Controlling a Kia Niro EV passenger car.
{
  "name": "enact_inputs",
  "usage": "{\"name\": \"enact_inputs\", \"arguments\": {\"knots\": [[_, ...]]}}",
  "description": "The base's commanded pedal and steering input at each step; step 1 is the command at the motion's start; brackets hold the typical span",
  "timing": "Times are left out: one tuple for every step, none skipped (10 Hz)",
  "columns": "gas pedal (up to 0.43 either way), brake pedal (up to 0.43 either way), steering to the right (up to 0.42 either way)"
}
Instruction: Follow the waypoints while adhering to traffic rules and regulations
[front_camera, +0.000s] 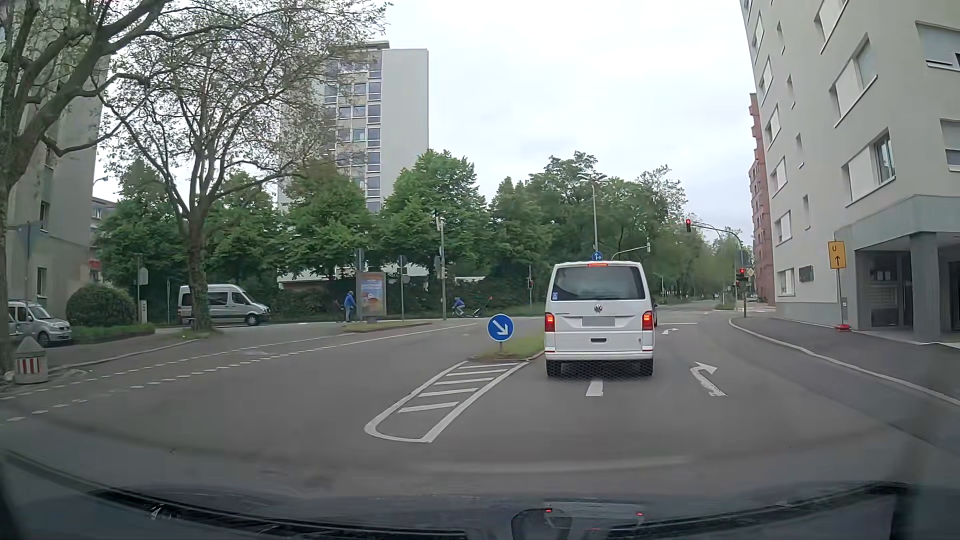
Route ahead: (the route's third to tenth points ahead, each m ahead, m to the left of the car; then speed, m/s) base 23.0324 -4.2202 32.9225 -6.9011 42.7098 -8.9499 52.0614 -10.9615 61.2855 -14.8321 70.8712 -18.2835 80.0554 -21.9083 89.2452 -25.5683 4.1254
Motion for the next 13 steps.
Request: {"name": "enact_inputs", "arguments": {"knots": [[0.000, 0.207, 0.095], [0.000, 0.220, 0.098], [0.000, 0.232, 0.098], [0.000, 0.238, 0.098], [0.000, 0.244, 0.098], [0.000, 0.250, 0.099], [0.000, 0.250, 0.098], [0.000, 0.250, 0.100], [0.000, 0.250, 0.101], [0.000, 0.256, 0.101], [0.000, 0.256, 0.101], [0.000, 0.256, 0.101], [0.000, 0.256, 0.101]]}}
